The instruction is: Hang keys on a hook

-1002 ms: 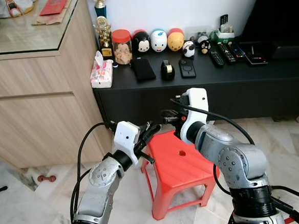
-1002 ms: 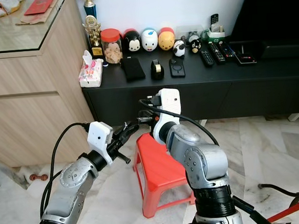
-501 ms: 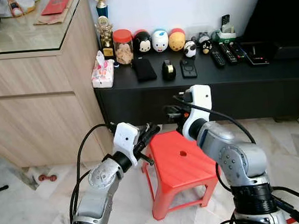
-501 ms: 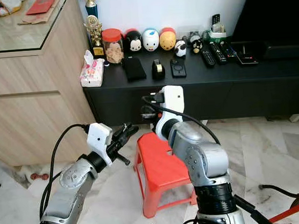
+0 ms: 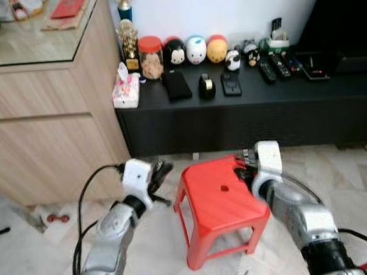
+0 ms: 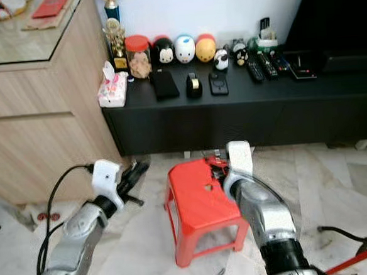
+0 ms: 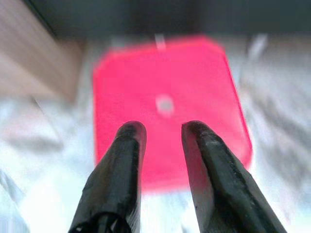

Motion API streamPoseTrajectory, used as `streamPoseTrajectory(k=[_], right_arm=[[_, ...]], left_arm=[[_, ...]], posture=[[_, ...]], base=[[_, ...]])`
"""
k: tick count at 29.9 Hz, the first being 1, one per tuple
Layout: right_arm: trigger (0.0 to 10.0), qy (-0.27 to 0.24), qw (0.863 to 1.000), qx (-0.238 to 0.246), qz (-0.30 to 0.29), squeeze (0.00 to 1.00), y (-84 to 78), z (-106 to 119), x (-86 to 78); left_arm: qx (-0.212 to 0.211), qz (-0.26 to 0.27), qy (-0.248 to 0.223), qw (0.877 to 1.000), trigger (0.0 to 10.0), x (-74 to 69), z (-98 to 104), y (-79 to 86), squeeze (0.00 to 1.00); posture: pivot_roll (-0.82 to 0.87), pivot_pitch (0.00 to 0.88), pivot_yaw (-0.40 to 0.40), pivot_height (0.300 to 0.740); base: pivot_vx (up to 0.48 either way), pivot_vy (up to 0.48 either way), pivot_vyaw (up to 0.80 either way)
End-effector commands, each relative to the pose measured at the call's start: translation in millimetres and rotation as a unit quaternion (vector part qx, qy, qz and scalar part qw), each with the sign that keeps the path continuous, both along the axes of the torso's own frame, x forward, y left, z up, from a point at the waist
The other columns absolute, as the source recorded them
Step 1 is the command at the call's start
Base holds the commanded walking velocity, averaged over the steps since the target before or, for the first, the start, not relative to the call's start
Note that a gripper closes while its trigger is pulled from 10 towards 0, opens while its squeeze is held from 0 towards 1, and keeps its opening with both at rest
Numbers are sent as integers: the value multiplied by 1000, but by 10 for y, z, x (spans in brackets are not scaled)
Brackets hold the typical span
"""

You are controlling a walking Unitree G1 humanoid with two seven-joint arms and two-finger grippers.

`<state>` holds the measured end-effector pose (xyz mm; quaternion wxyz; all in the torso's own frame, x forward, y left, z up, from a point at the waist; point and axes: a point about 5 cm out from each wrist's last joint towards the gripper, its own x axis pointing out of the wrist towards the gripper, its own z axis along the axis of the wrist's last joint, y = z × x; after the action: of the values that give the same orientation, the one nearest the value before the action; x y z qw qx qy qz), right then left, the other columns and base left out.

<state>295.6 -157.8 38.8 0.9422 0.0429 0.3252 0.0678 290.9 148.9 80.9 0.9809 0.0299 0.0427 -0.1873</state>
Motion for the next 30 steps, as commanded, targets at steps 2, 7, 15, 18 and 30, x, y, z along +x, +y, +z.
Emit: streamPoseTrajectory(k=[2,7,15,18,30], right_arm=[[10000,23,1000,-14,-2,0,-32,-186,-101],[10000,41,999,-6,8,0,-3,-362,-198],[10000,97,994,-50,17,0,-102,-756,-470],[10000,120,992,-49,3,0,-160,-902,-636],[10000,199,977,-71,-39,0,-344,-1261,-1211]], left_arm=[[16,16,8,1000,10000,-34,-78,40,0],[-3,5,16,1000,10000,-50,-93,11,0],[70,79,110,988,10000,-106,-520,252,0],[85,123,162,975,10000,-224,-736,435,0],[110,158,257,947,10000,-618,-1220,574,0]], posture=[[-88,106,-62,740],[-93,106,-57,740],[-90,96,-53,740],[-88,87,-50,740],[-86,54,-49,740]], base=[[0,0,0],[0,0,0],[0,0,0],[0,0,0],[0,0,0]])
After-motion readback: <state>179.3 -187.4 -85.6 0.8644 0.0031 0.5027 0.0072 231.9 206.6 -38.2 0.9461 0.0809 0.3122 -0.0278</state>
